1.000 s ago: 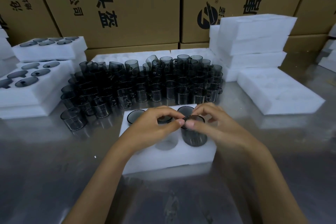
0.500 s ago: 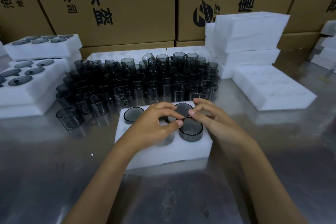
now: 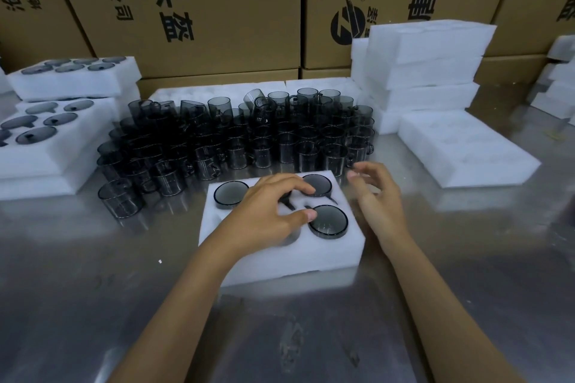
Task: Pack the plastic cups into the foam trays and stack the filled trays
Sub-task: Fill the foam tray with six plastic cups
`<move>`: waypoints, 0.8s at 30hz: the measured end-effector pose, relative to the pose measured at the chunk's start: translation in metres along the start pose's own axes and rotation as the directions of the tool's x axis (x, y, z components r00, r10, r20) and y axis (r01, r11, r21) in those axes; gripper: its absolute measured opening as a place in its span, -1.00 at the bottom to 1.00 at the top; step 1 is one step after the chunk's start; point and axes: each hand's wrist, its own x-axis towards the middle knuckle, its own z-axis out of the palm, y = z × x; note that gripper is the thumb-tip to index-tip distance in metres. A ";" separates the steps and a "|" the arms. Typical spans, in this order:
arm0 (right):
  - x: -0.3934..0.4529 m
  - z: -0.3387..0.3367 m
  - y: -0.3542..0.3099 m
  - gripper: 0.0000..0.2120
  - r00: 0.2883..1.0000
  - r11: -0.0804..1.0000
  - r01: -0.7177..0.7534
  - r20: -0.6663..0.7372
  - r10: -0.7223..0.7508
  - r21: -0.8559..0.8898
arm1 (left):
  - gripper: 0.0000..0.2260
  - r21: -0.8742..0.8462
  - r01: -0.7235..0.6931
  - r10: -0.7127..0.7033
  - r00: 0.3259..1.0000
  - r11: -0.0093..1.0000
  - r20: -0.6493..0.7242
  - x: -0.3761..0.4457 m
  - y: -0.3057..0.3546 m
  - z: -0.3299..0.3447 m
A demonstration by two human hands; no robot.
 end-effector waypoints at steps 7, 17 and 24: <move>0.041 0.008 0.023 -0.79 0.993 0.967 -0.054 -0.114 0.027 -0.248 | -0.80 -0.097 0.037 -0.058 0.973 0.995 -0.224 0.002 -0.005 -0.014; 0.062 0.018 0.024 -0.82 0.990 0.909 -0.142 -0.073 0.123 -0.392 | -0.77 0.386 0.081 -0.003 0.980 0.919 -0.199 0.003 -0.020 -0.005; 0.060 0.016 0.018 -0.91 0.981 0.929 -0.191 -0.107 0.165 -0.318 | -0.77 0.401 0.082 -0.007 0.983 0.913 -0.184 0.003 -0.021 -0.005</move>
